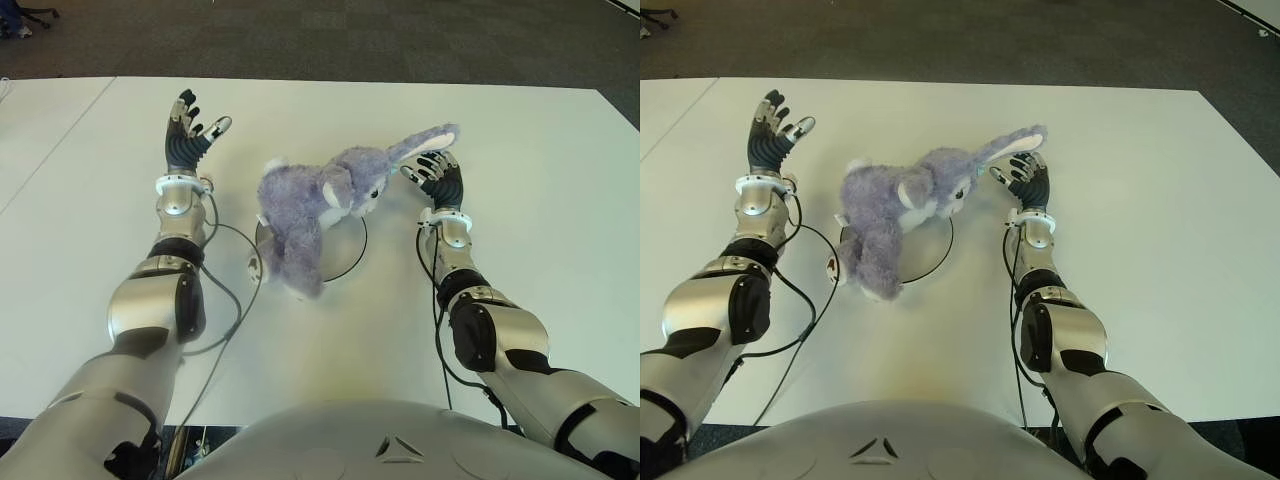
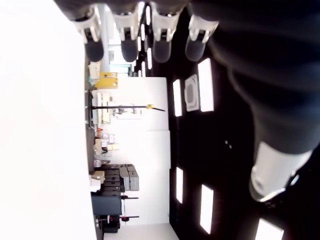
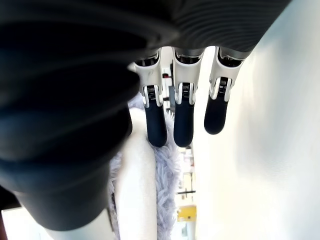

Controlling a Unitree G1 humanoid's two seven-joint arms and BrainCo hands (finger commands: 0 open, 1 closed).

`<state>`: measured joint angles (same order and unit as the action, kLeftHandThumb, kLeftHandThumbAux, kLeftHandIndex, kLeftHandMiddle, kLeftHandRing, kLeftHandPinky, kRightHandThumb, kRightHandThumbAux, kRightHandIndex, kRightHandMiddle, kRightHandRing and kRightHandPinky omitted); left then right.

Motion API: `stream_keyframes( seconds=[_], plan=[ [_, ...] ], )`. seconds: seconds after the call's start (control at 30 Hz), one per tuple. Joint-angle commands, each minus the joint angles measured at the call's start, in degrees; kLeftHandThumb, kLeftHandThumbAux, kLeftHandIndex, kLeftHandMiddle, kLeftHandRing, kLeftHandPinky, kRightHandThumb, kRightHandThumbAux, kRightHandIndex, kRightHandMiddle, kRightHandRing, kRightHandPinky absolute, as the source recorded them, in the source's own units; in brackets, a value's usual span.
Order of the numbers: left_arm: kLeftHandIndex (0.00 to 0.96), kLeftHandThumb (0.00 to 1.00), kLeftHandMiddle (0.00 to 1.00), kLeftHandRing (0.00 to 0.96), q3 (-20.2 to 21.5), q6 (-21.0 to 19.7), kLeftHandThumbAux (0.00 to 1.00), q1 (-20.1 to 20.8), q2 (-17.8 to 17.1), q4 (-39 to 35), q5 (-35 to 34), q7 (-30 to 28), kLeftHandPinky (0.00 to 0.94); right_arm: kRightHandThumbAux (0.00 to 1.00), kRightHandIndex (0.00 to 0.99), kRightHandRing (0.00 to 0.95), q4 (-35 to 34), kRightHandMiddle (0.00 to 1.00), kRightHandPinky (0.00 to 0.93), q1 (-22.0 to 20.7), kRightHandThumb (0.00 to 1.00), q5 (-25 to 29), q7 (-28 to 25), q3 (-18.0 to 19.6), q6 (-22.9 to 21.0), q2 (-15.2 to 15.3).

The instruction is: Put the doll into the plate.

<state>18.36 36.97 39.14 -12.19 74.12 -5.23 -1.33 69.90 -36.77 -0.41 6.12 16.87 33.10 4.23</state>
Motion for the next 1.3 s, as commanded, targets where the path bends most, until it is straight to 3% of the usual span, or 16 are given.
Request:
stream_keyframes(
  seconds=[0.03,0.33,0.73,0.97,1.3],
  plan=[
    [0.0,0.0,0.018,0.0,0.58,-0.92,0.677,-6.64,6.89,2.44,-0.85,-2.03,0.007,0.921,0.207,0.258,7.71,0.262,0.264,11.19,0.092,1.52,-1.51,1.41,-7.98,-3.33],
    [0.0,0.0,0.006,0.0,0.46,-2.48,0.636,-8.99,8.53,2.78,0.0,-3.13,0.006,0.918,0.205,0.249,7.7,0.257,0.248,11.47,0.051,0.48,-0.8,0.56,-7.81,-2.93],
    [0.03,0.0,0.038,0.021,1.44,-0.01,0.614,-14.89,11.26,2.63,-0.92,-5.78,0.038,0.903,0.212,0.275,7.61,0.275,0.28,11.86,0.051,1.02,-1.45,0.79,-7.25,-2.71],
    [0.042,0.0,0.065,0.046,2.46,-3.4,0.618,-16.07,10.8,3.36,-1.28,-6.36,0.057,0.897,0.212,0.276,7.51,0.274,0.276,12.34,0.022,1.31,-2.08,1.03,-6.7,-2.58],
    [0.052,0.0,0.08,0.066,1.24,-4.5,0.636,-17.19,10.75,3.56,0.48,-5.24,0.083,0.913,0.218,0.282,7.46,0.277,0.294,12.49,0.023,1.23,-1.87,0.96,-6.6,-2.5]
  ],
)
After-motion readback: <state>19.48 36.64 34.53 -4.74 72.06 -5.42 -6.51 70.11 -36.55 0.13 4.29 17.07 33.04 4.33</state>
